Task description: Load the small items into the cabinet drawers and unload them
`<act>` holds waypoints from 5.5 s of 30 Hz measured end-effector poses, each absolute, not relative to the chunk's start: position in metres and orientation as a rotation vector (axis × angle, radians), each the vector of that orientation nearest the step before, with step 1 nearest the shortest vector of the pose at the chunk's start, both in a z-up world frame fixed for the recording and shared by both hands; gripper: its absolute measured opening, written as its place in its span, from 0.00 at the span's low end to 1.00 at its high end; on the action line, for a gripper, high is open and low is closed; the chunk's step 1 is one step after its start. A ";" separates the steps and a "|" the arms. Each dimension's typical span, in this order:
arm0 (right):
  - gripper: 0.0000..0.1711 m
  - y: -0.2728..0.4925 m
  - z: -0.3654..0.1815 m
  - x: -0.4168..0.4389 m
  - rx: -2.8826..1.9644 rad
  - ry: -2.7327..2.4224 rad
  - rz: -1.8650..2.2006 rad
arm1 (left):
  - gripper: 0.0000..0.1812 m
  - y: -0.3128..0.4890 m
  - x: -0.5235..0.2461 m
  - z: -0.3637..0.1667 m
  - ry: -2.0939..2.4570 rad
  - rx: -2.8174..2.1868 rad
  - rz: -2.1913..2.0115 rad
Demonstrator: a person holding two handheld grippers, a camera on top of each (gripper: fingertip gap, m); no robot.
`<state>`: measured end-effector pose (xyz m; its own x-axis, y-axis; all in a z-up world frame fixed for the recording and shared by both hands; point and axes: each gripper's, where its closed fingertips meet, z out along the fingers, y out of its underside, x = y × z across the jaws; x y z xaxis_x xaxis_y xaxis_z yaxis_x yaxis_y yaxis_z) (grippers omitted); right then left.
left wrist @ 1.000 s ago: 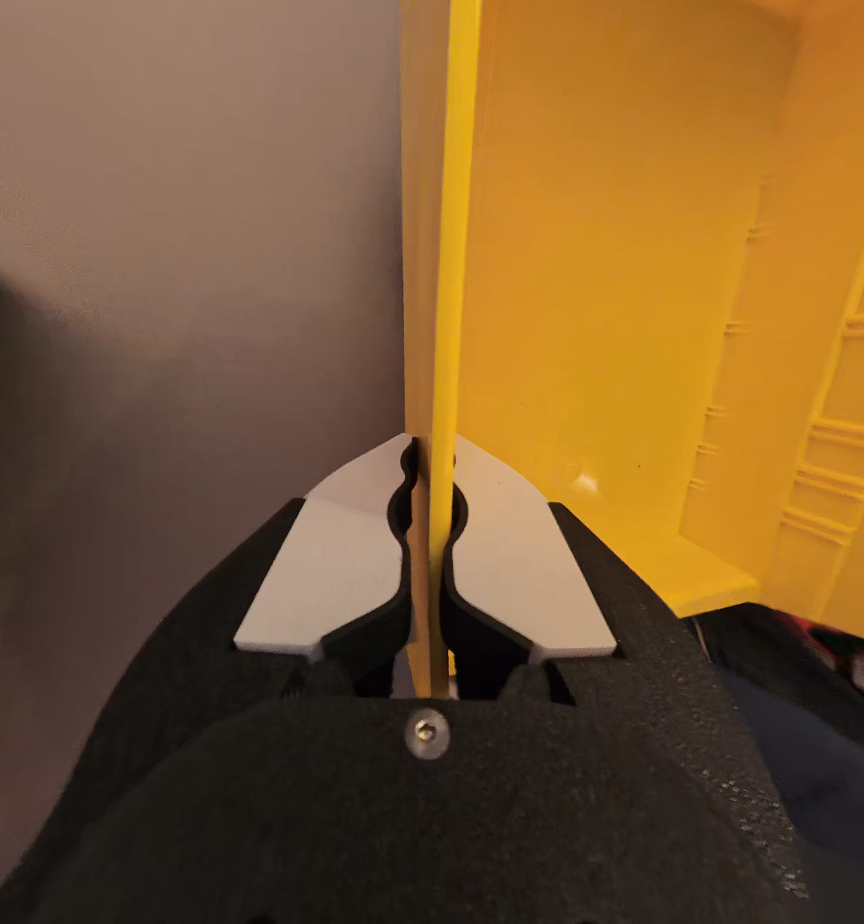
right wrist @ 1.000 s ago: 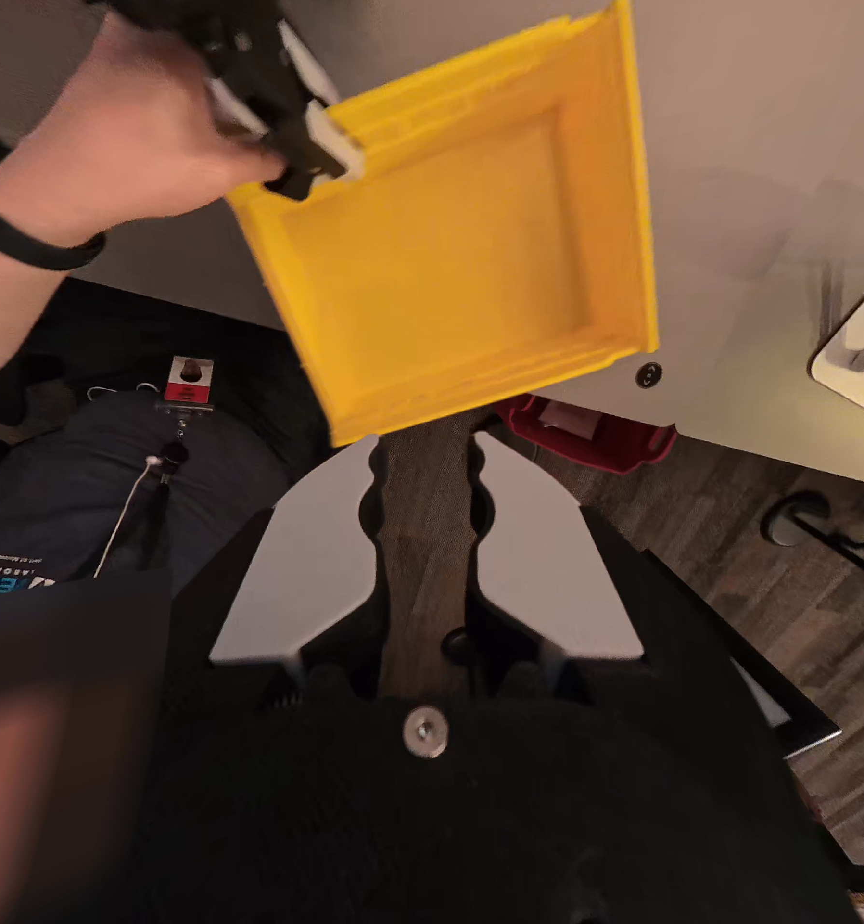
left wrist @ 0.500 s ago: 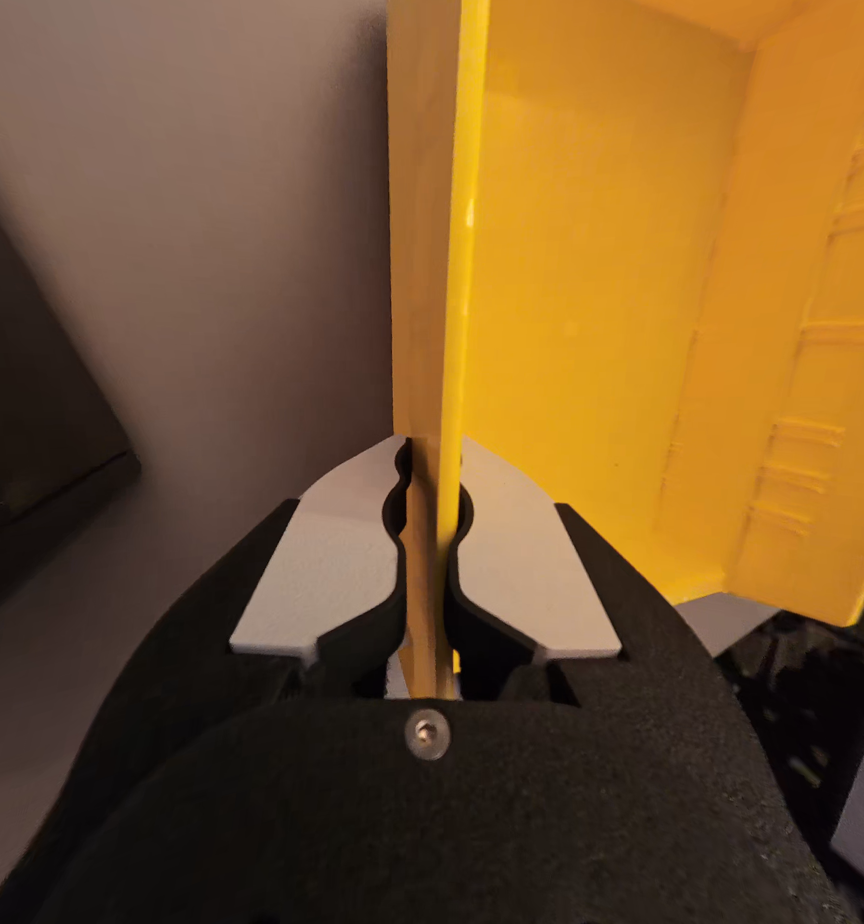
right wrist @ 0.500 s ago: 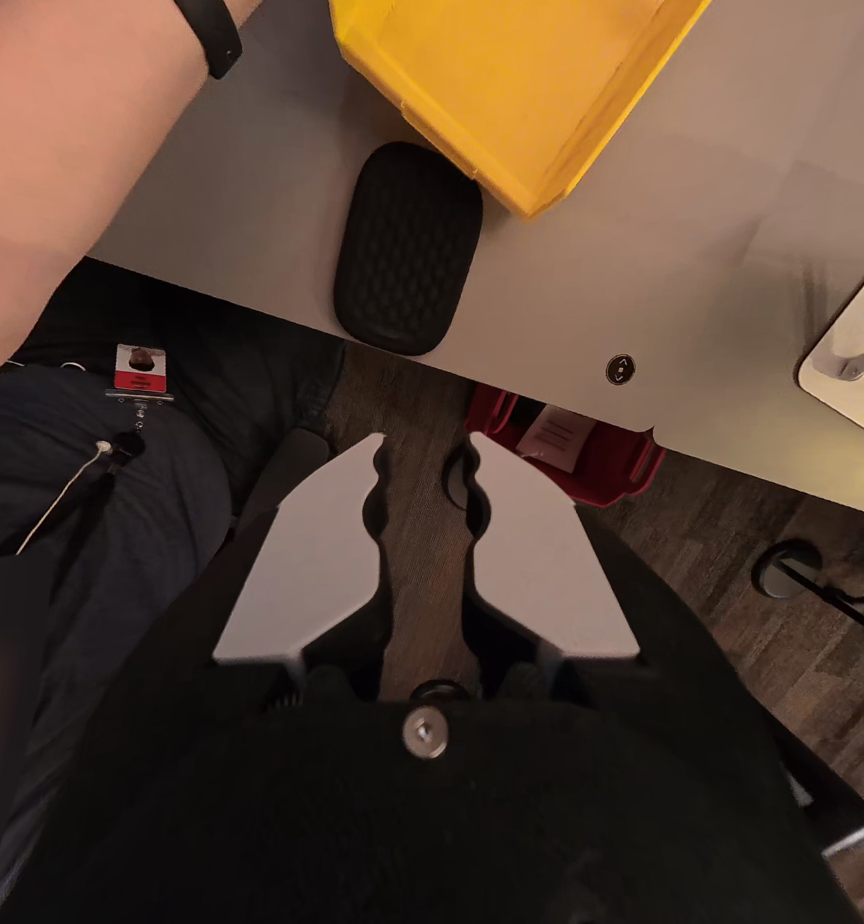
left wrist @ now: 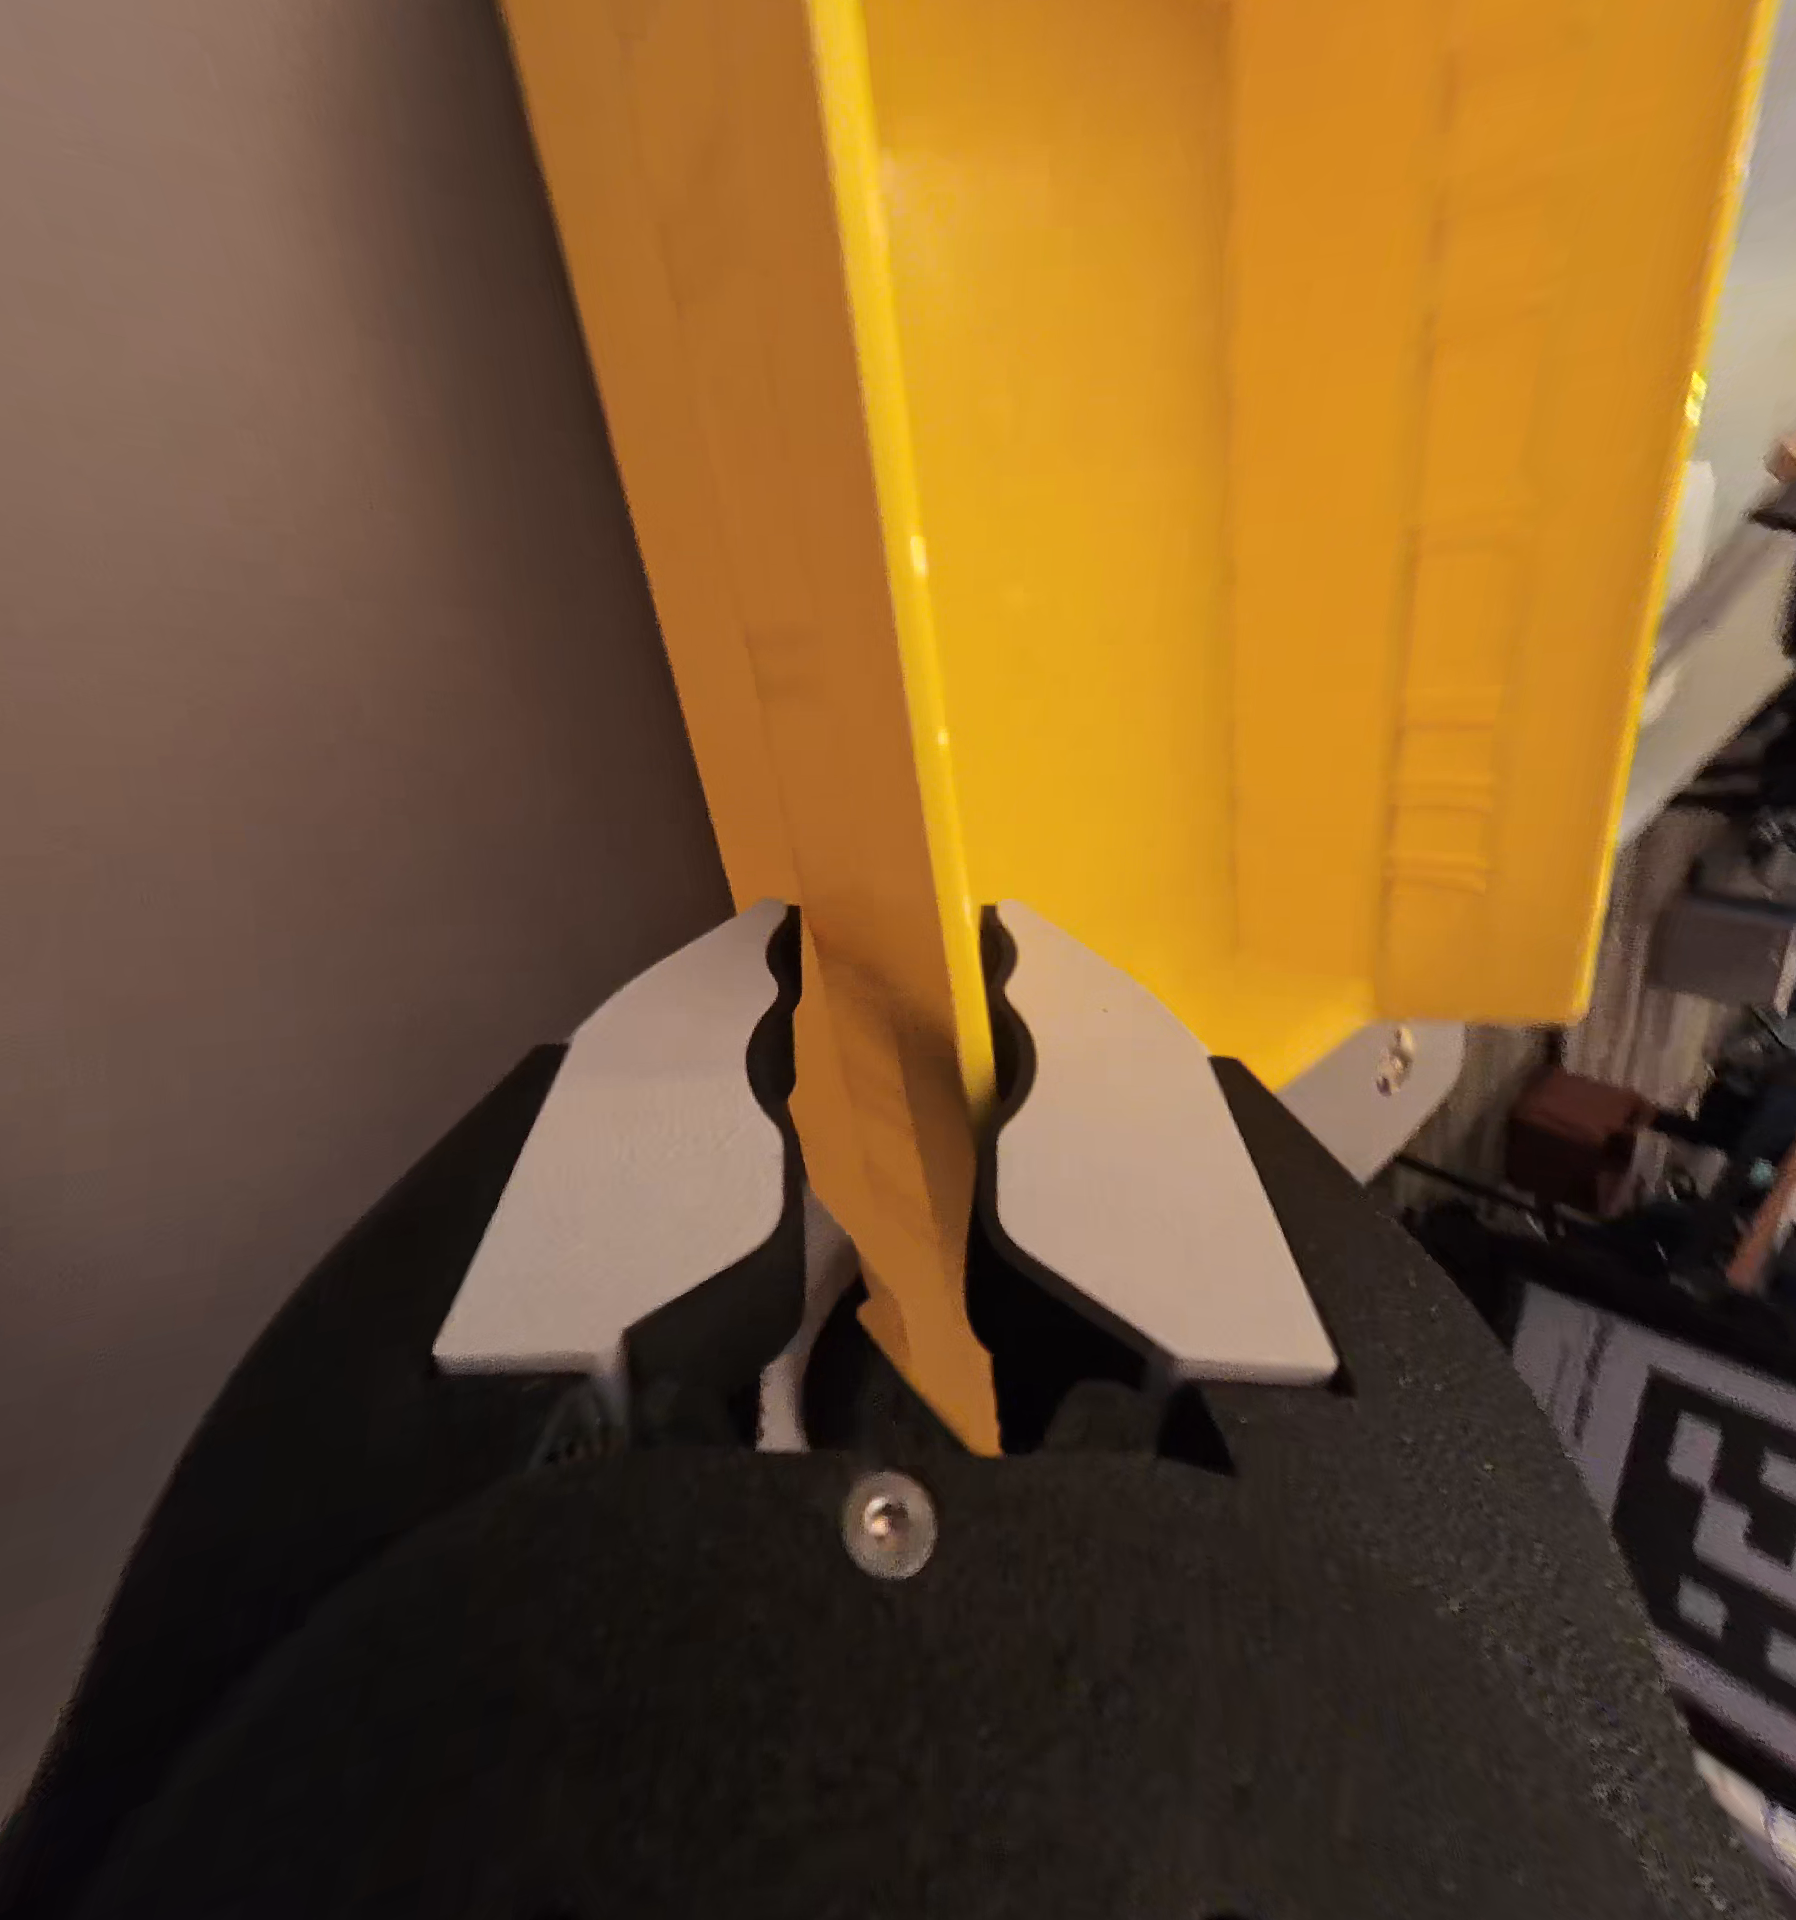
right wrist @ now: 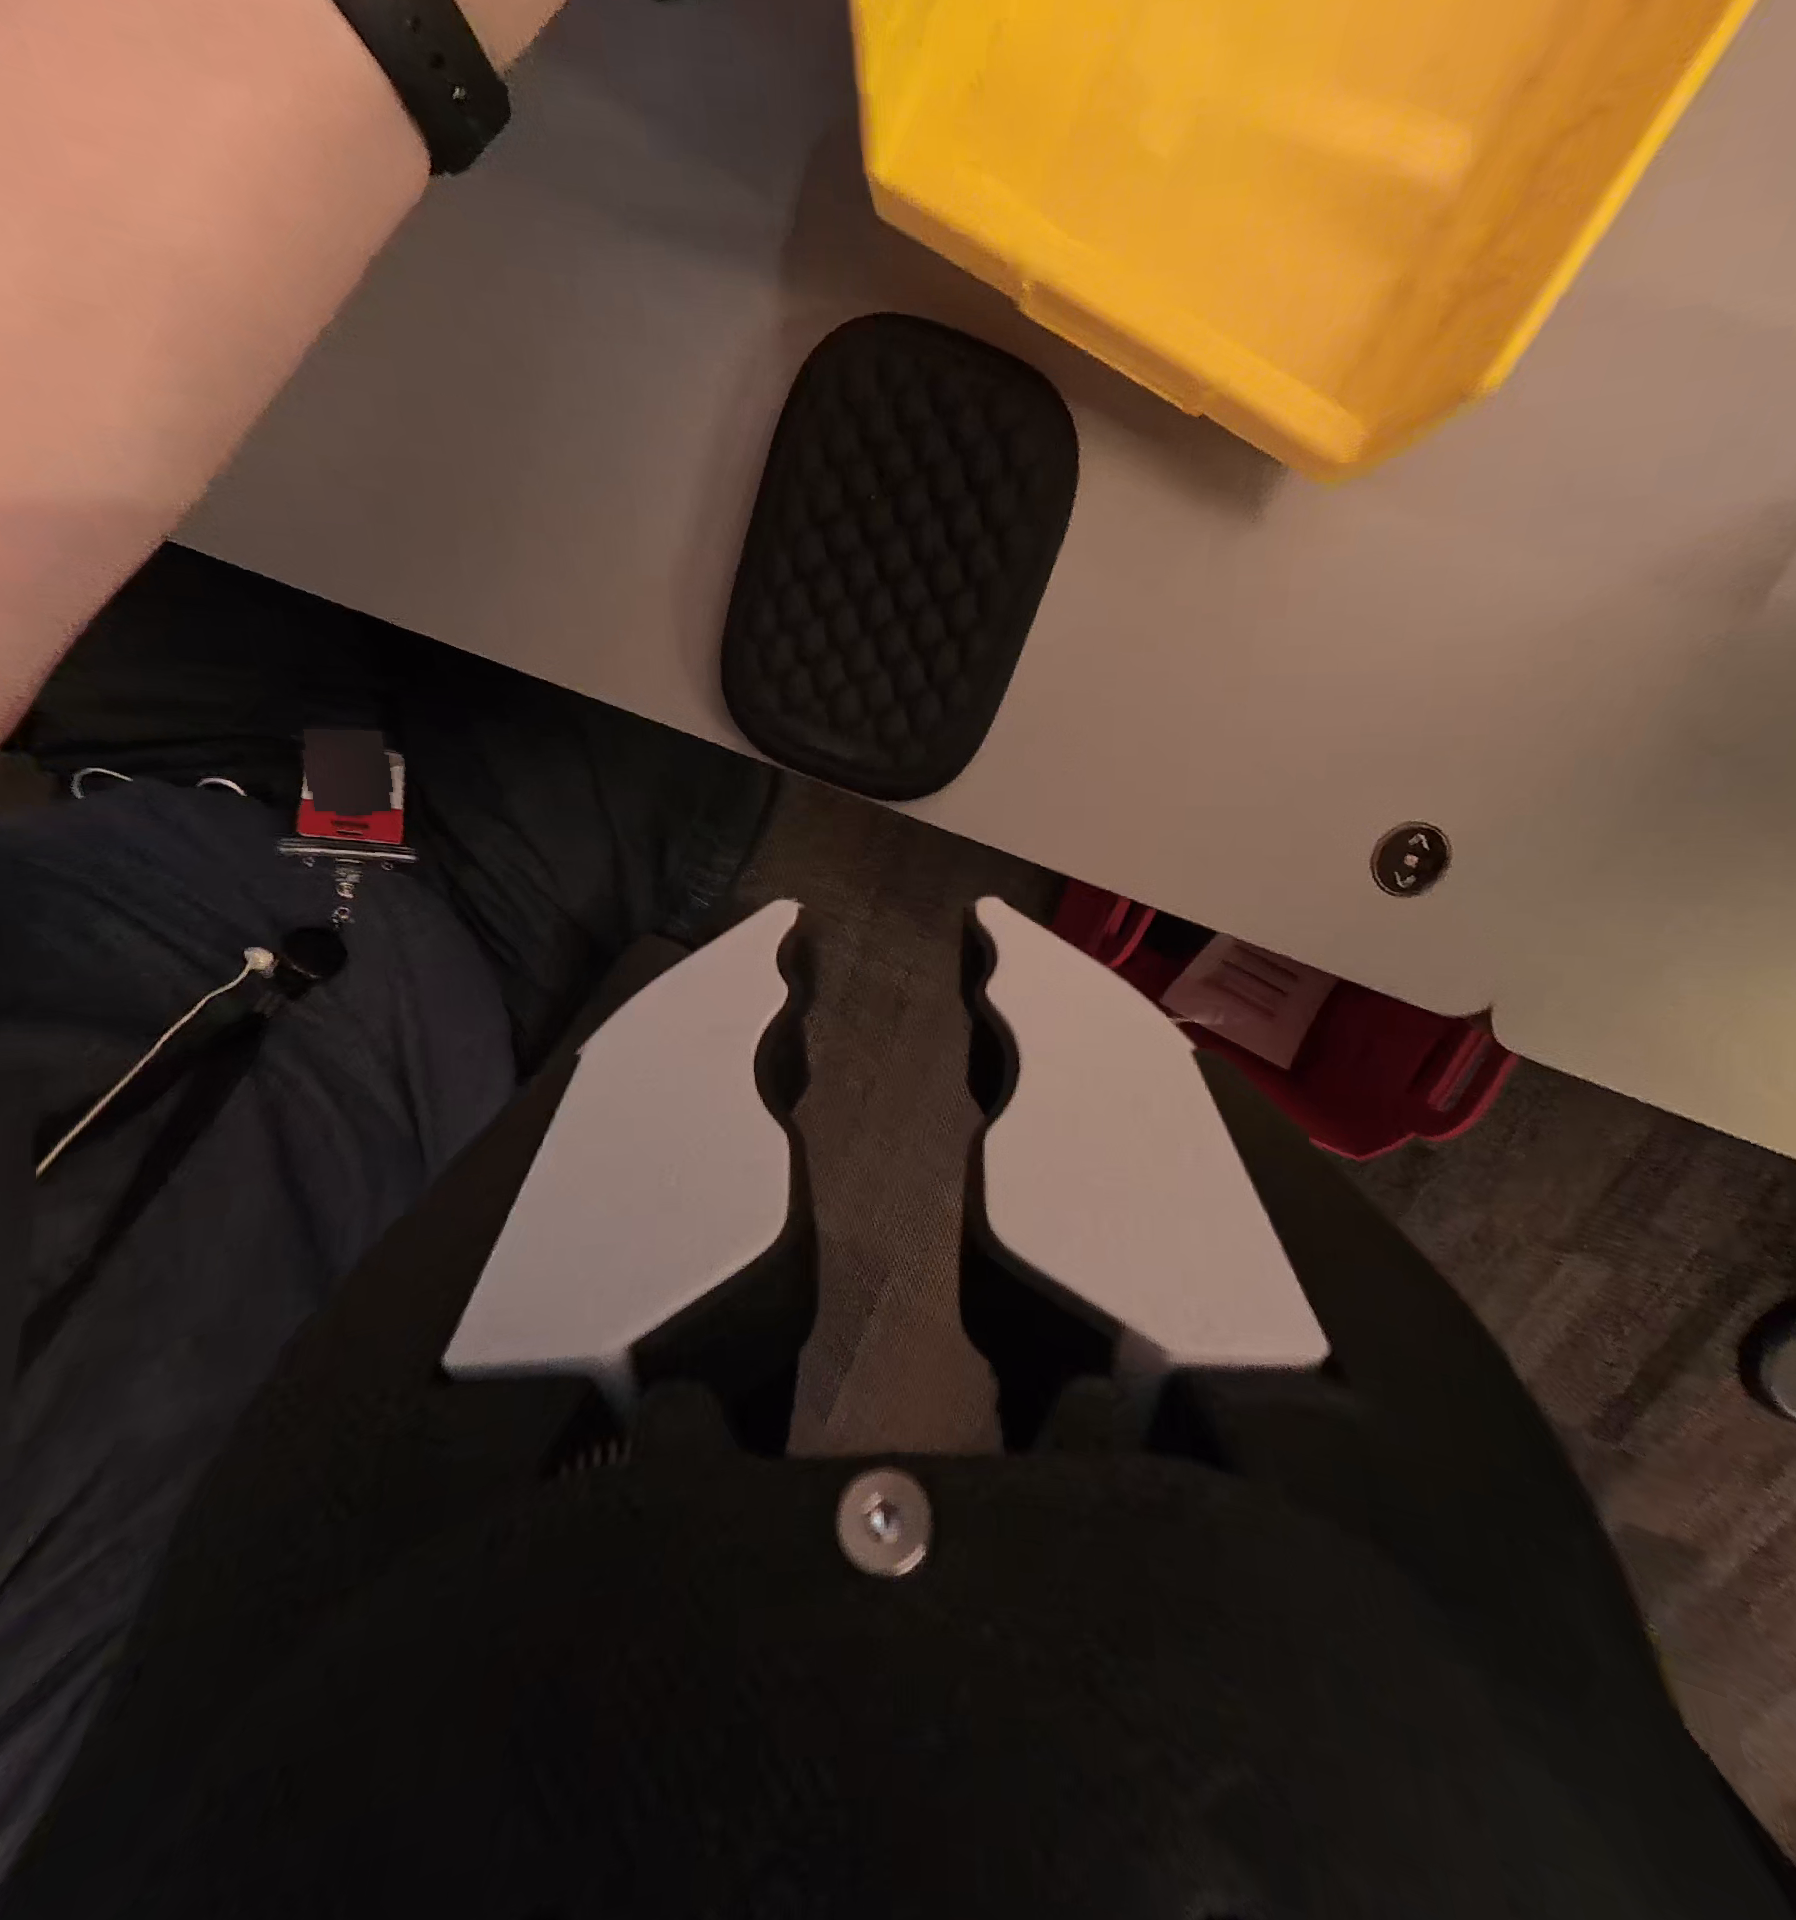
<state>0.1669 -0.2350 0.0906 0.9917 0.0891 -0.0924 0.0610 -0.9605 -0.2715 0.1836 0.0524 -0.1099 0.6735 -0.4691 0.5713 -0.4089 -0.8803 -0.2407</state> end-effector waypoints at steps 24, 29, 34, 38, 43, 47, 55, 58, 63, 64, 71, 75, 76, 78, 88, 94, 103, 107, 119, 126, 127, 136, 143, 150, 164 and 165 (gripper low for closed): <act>0.17 -0.038 0.157 0.111 -1.584 -0.415 0.023 | 0.19 0.061 -0.060 0.144 0.979 -1.362 -0.815; 0.21 0.001 0.182 0.064 -1.377 -0.508 0.001 | 0.18 0.106 -0.173 0.199 0.766 -1.292 -0.649; 0.24 0.038 0.187 0.008 -1.343 -0.659 0.069 | 0.18 0.131 -0.237 0.191 0.727 -1.390 -0.653; 0.23 0.059 0.179 -0.032 -1.337 -0.767 0.083 | 0.14 0.144 -0.257 0.173 0.797 -1.453 -0.616; 0.18 0.076 0.148 -0.057 -1.301 -0.902 -0.032 | 0.14 0.193 -0.296 0.130 0.773 -1.672 -0.251; 0.18 0.086 0.137 -0.053 -1.330 -0.910 -0.097 | 0.15 0.215 -0.303 0.114 0.751 -1.732 -0.144; 0.20 0.108 0.108 -0.087 -1.187 -0.895 -0.152 | 0.15 0.210 -0.313 0.124 0.707 -1.703 -0.132; 0.20 0.118 0.081 -0.105 -1.142 -0.940 -0.277 | 0.14 0.212 -0.321 0.127 0.661 -1.707 -0.133; 0.19 0.130 0.044 -0.118 -1.054 -0.995 -0.497 | 0.14 0.214 -0.320 0.127 0.658 -1.704 -0.155; 0.18 0.132 0.036 -0.119 -1.060 -1.001 -0.509 | 0.14 0.214 -0.319 0.126 0.661 -1.706 -0.151; 0.14 0.147 0.005 -0.112 -1.116 -0.968 -0.568 | 0.14 0.219 -0.307 0.117 0.710 -1.724 -0.135; 0.10 0.138 0.033 -0.089 -0.980 -0.903 -0.736 | 0.13 0.221 -0.303 0.111 0.720 -1.753 -0.112; 0.10 0.136 0.037 -0.080 -0.964 -0.887 -0.765 | 0.13 0.222 -0.302 0.110 0.721 -1.760 -0.116; 0.09 0.135 0.036 -0.068 -0.948 -0.893 -0.812 | 0.13 0.221 -0.299 0.109 0.739 -1.755 -0.116; 0.04 0.128 0.027 -0.042 -0.890 -0.937 -0.974 | 0.13 0.220 -0.292 0.108 0.761 -1.750 -0.108; 0.07 0.123 0.035 -0.014 -0.907 -0.844 -1.083 | 0.13 0.219 -0.288 0.106 0.778 -1.753 -0.103; 0.11 0.129 0.035 0.008 -0.921 -0.817 -1.193 | 0.13 0.217 -0.279 0.103 0.815 -1.755 -0.092; 0.10 0.132 0.037 0.013 -0.918 -0.808 -1.274 | 0.13 0.217 -0.276 0.101 0.833 -1.758 -0.075; 0.04 0.102 0.040 0.000 -0.849 -0.832 -1.238 | 0.13 0.216 -0.275 0.096 0.862 -1.773 -0.055; 0.04 0.068 0.041 -0.012 -0.807 -0.827 -1.209 | 0.13 0.217 -0.282 0.094 0.851 -1.793 -0.063; 0.04 0.064 0.041 -0.013 -0.805 -0.822 -1.201 | 0.13 0.217 -0.283 0.094 0.850 -1.795 -0.062; 0.04 0.042 0.040 -0.017 -0.790 -0.811 -1.170 | 0.13 0.216 -0.285 0.090 0.859 -1.820 -0.046; 0.04 0.042 0.039 -0.018 -0.801 -0.806 -1.184 | 0.14 0.218 -0.285 0.074 0.912 -1.878 -0.022; 0.15 0.042 0.037 -0.026 -0.798 -0.829 -1.135 | 0.18 0.249 -0.311 0.010 0.872 -2.163 -0.056; 0.16 0.033 0.031 -0.059 -0.727 -0.903 -1.023 | 0.20 0.323 -0.331 -0.130 0.602 -2.572 -0.082; 0.15 0.034 0.031 -0.059 -0.733 -0.905 -1.020 | 0.20 0.324 -0.333 -0.135 0.601 -2.591 -0.067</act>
<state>-0.0589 0.0335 0.0308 0.2417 -0.3885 0.8892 0.9291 0.3569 -0.0967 -0.3326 0.3237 -0.1350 0.9024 -0.4269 -0.0586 -0.4037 -0.7901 -0.4613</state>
